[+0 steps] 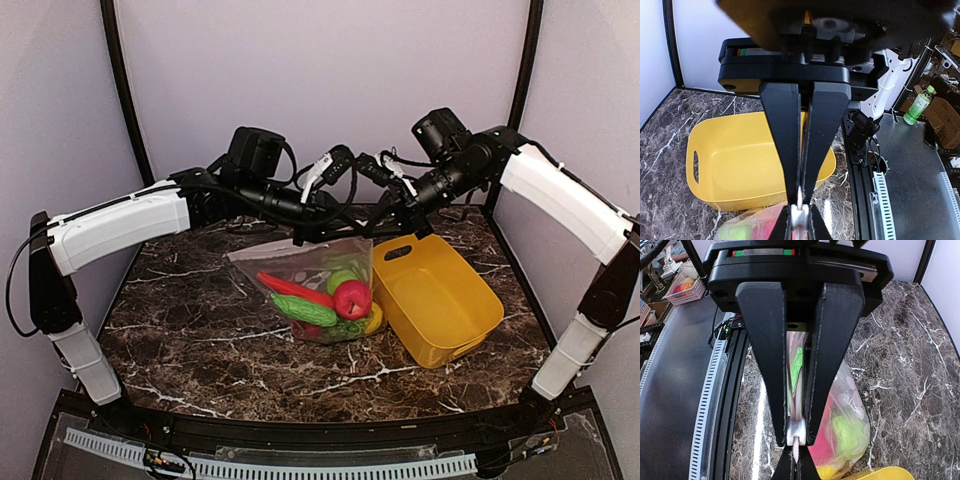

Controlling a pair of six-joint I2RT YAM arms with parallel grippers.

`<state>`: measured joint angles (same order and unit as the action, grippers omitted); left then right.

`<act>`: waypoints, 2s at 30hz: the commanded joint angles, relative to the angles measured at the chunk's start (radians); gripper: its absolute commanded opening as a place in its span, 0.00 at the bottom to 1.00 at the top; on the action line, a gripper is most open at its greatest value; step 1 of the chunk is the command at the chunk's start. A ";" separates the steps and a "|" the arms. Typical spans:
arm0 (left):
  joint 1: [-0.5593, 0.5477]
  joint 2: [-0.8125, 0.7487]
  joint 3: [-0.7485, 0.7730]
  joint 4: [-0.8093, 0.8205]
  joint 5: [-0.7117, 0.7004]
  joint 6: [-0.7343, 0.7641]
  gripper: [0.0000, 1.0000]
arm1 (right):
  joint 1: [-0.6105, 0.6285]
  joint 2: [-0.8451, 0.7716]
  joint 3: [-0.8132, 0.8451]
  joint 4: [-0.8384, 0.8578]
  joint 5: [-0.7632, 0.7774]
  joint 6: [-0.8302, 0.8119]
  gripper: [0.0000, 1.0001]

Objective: Place the food in the zip-top bag and seal the zipper
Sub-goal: Zip the zipper of the food storage bag, then reset both arms

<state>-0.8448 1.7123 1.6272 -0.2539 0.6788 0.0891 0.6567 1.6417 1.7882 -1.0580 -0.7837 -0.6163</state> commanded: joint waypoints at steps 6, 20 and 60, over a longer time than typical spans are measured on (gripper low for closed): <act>0.067 -0.182 -0.219 -0.016 -0.063 0.000 0.03 | -0.102 -0.020 0.017 0.020 -0.081 0.002 0.00; 0.113 -0.471 -0.552 -0.139 -0.239 0.056 0.02 | -0.224 -0.054 -0.073 0.072 -0.058 -0.006 0.00; 0.144 -0.502 -0.533 0.016 -0.515 -0.028 0.78 | -0.243 0.055 0.084 0.072 -0.065 0.084 0.54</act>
<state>-0.7063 1.2671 1.0649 -0.2920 0.2214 0.1043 0.4313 1.7061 1.8114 -0.9882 -0.8410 -0.5598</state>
